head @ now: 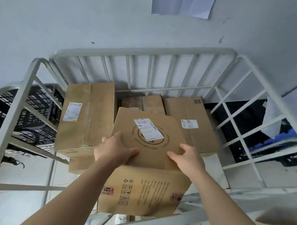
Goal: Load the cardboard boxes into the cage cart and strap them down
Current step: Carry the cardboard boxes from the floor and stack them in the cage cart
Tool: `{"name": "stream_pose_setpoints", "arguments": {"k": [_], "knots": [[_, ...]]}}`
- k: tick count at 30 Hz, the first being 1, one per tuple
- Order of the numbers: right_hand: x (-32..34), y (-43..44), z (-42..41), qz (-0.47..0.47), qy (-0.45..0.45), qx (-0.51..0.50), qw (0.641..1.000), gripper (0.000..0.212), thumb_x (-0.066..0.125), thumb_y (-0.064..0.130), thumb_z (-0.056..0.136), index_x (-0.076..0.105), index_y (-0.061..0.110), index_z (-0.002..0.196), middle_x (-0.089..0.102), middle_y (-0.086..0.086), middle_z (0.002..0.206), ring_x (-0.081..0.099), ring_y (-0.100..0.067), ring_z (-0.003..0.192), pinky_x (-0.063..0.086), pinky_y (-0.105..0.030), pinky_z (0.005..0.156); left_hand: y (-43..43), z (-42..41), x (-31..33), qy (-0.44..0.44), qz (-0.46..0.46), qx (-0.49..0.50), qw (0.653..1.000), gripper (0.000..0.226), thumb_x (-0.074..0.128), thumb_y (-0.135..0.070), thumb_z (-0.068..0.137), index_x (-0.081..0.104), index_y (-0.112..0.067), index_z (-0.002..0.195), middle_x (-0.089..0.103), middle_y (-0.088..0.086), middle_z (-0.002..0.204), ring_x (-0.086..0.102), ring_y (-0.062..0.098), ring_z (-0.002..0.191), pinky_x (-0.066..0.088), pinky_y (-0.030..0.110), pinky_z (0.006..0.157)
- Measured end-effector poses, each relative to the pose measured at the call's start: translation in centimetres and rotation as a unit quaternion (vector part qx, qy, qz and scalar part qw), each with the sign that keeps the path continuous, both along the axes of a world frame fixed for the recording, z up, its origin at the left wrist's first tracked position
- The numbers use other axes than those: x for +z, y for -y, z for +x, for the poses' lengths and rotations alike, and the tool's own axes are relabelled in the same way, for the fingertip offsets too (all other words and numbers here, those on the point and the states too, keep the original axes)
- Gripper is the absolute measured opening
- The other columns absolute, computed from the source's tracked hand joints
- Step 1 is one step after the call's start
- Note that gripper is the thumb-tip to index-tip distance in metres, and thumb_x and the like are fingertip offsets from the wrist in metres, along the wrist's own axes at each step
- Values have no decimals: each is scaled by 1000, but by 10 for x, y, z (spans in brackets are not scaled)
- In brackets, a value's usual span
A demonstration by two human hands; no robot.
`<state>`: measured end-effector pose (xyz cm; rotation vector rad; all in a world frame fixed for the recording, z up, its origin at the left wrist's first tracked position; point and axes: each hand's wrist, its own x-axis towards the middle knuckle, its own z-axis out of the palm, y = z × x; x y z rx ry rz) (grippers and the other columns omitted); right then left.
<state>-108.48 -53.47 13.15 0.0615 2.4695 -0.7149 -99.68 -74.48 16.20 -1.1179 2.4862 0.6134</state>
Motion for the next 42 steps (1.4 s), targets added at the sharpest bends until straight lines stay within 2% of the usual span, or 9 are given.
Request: {"name": "stream_pose_setpoints", "arguments": {"k": [5, 10, 14, 20, 24, 28, 32, 38, 42], "knots": [[-3, -11, -35, -38, 0, 18, 999, 71, 66, 59, 71, 51, 28, 133, 54, 3, 130, 60, -18, 104, 49, -35, 89, -19, -24, 16, 18, -41, 14, 999, 66, 62, -70, 67, 47, -34, 120, 40, -3, 95, 39, 13, 74, 28, 28, 55], [10, -47, -87, -66, -18, 54, 996, 73, 69, 57, 71, 49, 27, 135, 54, 2, 132, 58, -20, 110, 48, -43, 94, -72, -49, 22, -6, -44, 78, 996, 64, 61, -68, 67, 45, -33, 118, 40, -3, 92, 34, 6, 65, 22, 26, 49], [21, -97, -123, -32, -51, 80, 995, 73, 67, 59, 72, 45, 31, 137, 45, -2, 134, 57, -22, 106, 50, -39, 89, -126, -76, 16, -29, -16, 103, 994, 70, 62, -70, 65, 42, -33, 122, 44, -4, 96, 36, 10, 81, 30, 28, 56], [10, -181, -168, 48, -60, 83, 994, 73, 64, 60, 76, 42, 31, 139, 41, -4, 137, 58, -23, 104, 45, -31, 72, -203, -127, -17, -26, 40, 91, 995, 70, 62, -74, 60, 44, -35, 116, 48, -3, 97, 41, 9, 76, 36, 30, 62], [-17, -227, -188, 71, -37, 61, 995, 71, 63, 58, 79, 41, 29, 140, 42, -4, 135, 58, -22, 103, 42, -28, 66, -245, -155, -52, -12, 81, 84, 993, 81, 66, -74, 60, 40, -37, 127, 38, -6, 91, 48, 9, 72, 42, 29, 66], [-51, -256, -204, 76, -24, 50, 996, 71, 64, 55, 80, 40, 29, 142, 42, -4, 138, 58, -21, 104, 44, -28, 67, -271, -177, -92, 1, 118, 79, 990, 87, 69, -68, 59, 35, -39, 134, 43, -3, 107, 54, 12, 77, 51, 35, 81], [-89, -271, -217, 96, -16, 40, 994, 72, 65, 55, 79, 40, 30, 142, 40, -7, 139, 57, -23, 106, 40, -25, 63, -283, -195, -130, 19, 126, 72, 989, 91, 70, -67, 59, 32, -42, 137, 41, -2, 106, 48, 7, 66, 39, 24, 58], [-146, -285, -226, 92, 26, 20, 995, 76, 66, 52, 80, 36, 26, 144, 39, -10, 135, 59, -27, 103, 52, -34, 80, -298, -209, -179, 56, 122, 57, 989, 87, 69, -68, 57, 33, -45, 134, 33, -4, 98, 47, 5, 60, 31, 22, 52], [-173, -284, -234, 111, 16, 4, 994, 80, 65, 60, 76, 35, 30, 144, 40, -8, 129, 58, -28, 102, 53, -35, 76, -301, -220, -201, 35, 123, 70, 989, 100, 71, -73, 50, 26, -44, 136, 34, -3, 102, 50, 7, 62, 35, 24, 53]]}}
